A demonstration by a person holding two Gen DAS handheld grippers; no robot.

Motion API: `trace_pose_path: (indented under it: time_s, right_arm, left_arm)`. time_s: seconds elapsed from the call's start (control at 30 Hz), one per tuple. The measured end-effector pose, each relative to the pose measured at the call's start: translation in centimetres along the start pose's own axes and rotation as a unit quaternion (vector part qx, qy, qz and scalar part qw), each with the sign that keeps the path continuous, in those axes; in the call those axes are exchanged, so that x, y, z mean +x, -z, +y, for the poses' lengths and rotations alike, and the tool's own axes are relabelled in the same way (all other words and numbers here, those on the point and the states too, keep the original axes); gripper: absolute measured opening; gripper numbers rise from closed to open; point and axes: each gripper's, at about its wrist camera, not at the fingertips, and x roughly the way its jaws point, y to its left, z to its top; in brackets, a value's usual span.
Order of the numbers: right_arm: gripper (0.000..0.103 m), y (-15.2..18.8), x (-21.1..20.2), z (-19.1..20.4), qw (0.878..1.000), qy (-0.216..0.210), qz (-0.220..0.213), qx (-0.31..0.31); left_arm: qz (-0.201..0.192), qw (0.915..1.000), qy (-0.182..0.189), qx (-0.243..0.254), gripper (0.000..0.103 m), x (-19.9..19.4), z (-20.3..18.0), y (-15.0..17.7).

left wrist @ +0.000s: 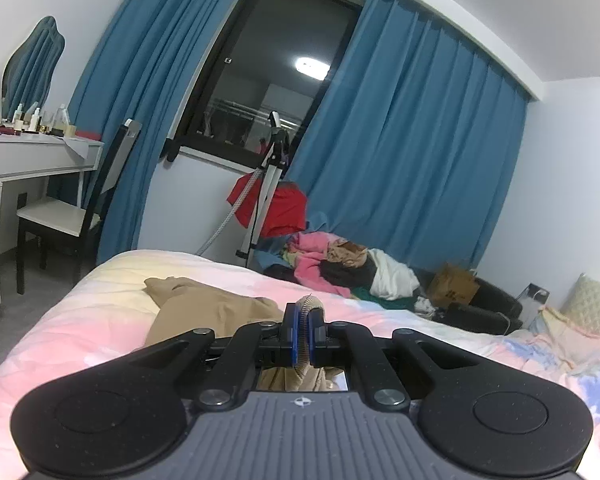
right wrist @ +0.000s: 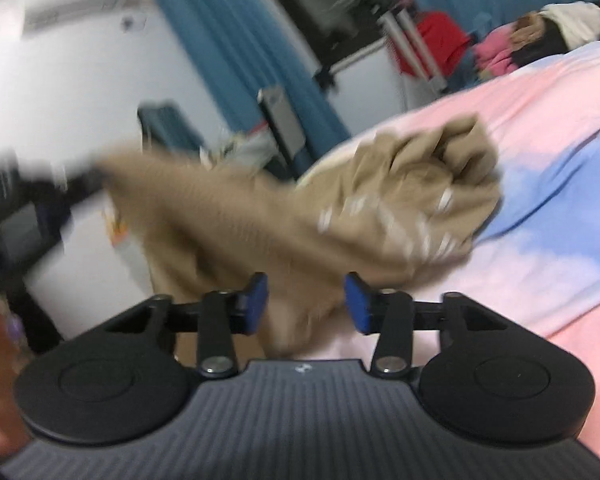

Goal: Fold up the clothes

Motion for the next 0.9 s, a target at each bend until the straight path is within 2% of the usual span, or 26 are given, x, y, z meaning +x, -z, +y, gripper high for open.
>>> trace_pose_path:
  time_s: [0.13,0.2,0.27,0.4,0.47,0.57,0.63,0.8,0.9]
  right_arm:
    - [0.042,0.2,1.9,-0.6,1.0,0.005,-0.003,-0.008]
    - [0.026,-0.2,2.5,-1.7,1.0,0.01,-0.007,0.011]
    - [0.014,-0.8,2.2,-2.9,0.999,0.01,-0.012,0.037]
    - [0.007,-2.4,-0.1,-3.4,0.997,0.015,-0.037,0.06]
    - [0.006,-3.4,-1.6,-3.4,0.996,0.015,-0.058,0.071]
    - [0.005,-4.8,-3.6,-3.4,0.994,0.019,-0.084,0.07]
    - [0.003,-5.5,-4.8,-3.0,0.993,0.031,-0.105,0.042]
    - [0.003,-6.5,-6.8,-2.3,0.992,0.05,-0.118,0.002]
    - [0.003,-6.6,-7.7,-1.9,0.987,0.061,-0.149,-0.016]
  left_arm:
    - [-0.005,1.0,0.003,0.007,0.005,-0.2,-0.4,0.1]
    - [-0.002,1.0,-0.003,0.009,0.005,-0.1,-0.4,0.1]
    - [0.003,0.9999,-0.013,0.008,0.005,0.2,-0.4,0.3]
    - [-0.007,0.9992,-0.034,0.018,0.005,0.4,-0.2,0.4]
    - [-0.011,0.9993,-0.032,0.013,0.005,0.3,0.0,0.3]
    - [-0.019,0.9996,-0.02,0.011,0.005,-0.1,0.0,0.1]
    - [-0.028,0.9994,-0.009,0.02,0.005,-0.5,-0.3,0.0]
    - [-0.054,0.9969,0.043,0.036,0.005,-1.5,-1.2,0.0]
    - [-0.064,0.9947,0.067,0.045,0.005,-2.3,-2.0,-0.1]
